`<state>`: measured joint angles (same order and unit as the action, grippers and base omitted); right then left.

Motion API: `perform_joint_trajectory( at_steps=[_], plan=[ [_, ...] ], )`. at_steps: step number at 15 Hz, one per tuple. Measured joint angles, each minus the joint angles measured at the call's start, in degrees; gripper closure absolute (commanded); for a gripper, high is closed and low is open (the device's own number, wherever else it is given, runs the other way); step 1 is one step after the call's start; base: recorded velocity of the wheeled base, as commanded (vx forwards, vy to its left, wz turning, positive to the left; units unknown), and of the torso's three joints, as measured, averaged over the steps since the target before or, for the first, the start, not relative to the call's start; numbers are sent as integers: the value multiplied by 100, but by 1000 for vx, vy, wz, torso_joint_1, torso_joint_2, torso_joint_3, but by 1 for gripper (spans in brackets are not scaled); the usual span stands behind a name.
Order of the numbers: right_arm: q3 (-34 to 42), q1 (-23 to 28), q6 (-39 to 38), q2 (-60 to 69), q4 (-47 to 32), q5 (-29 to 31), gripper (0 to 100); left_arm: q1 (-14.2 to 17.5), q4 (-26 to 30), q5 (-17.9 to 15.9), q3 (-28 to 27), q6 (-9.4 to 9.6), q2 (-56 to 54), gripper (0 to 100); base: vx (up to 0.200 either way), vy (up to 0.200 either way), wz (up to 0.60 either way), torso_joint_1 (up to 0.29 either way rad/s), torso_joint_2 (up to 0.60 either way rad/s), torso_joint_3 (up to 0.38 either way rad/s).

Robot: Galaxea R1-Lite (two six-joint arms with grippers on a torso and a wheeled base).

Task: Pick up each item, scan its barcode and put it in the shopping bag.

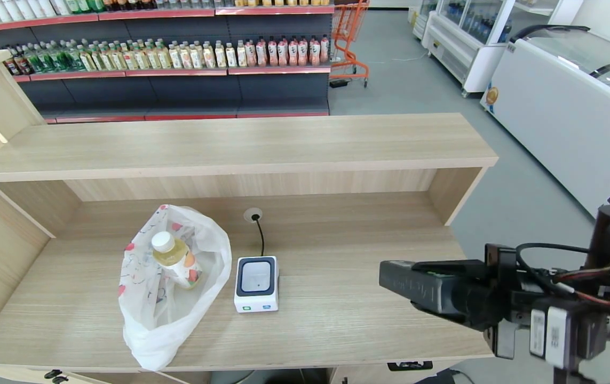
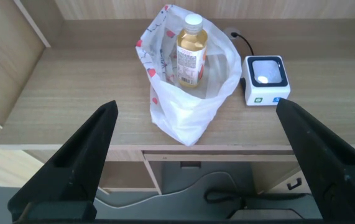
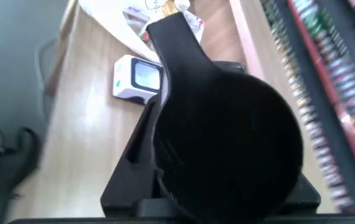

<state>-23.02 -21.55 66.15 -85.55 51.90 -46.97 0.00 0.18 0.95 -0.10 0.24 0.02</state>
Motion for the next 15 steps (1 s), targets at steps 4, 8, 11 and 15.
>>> perform_joint_trajectory(
  at_steps=[4, 8, 11, 15],
  plan=[
    [-68, 384, -4537, 428, -110, 1723, 100, 0, 0, 0, 0, 2, 0, 0, 0, 0, 0, 0, 0, 0],
    [-121, 425, -6969, 284, -228, 2689, 100, 0, 0, 0, 0, 2, 0, 0, 0, 0, 0, 0, 0, 0],
    [-112, 254, -7742, 195, -435, 2700, 100, 0, 0, 0, 0, 0, 0, 0, 0, 0, 0, 0, 0, 0],
    [-83, 15, -7971, 173, -452, 2699, 100, 0, 0, 0, 0, 16, 0, 0, 0, 0, 0, 0, 0, 0]
  ],
)
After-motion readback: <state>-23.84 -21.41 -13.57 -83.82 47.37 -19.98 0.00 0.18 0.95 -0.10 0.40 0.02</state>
